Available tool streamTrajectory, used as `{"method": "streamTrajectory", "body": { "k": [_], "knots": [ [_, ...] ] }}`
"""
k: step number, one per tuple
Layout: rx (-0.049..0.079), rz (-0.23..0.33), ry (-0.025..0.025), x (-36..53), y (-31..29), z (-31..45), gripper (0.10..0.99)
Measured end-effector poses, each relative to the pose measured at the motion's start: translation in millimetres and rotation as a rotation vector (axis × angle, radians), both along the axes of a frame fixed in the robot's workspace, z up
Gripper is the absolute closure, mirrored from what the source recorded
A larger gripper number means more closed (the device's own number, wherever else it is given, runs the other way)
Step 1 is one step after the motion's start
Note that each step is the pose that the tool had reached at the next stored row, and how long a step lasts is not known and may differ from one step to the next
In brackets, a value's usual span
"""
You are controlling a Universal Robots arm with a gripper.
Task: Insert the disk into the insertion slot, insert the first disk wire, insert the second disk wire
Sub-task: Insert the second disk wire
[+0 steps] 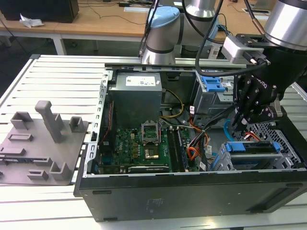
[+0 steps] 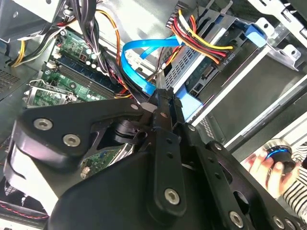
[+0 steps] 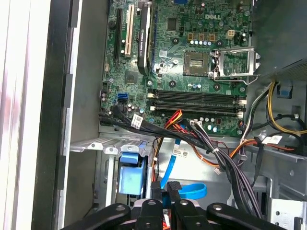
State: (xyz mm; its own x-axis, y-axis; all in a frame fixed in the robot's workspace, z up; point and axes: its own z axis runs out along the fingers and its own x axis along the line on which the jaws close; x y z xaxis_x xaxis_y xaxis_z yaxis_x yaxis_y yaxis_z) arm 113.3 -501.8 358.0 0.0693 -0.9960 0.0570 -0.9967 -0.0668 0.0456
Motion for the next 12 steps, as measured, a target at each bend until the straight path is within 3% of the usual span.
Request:
{"method": "streamTrajectory", "body": {
  "k": [3, 9, 12],
  "knots": [
    [0.000, 0.000, 0.0000, 0.1, 0.0, -0.1, 0.922],
    [0.000, 0.000, 0.0008, 11.7, 0.0, -0.3, 0.922],
    [0.000, 0.000, 0.0009, 11.9, -4.8, -0.3, 0.922]
  ]
}}
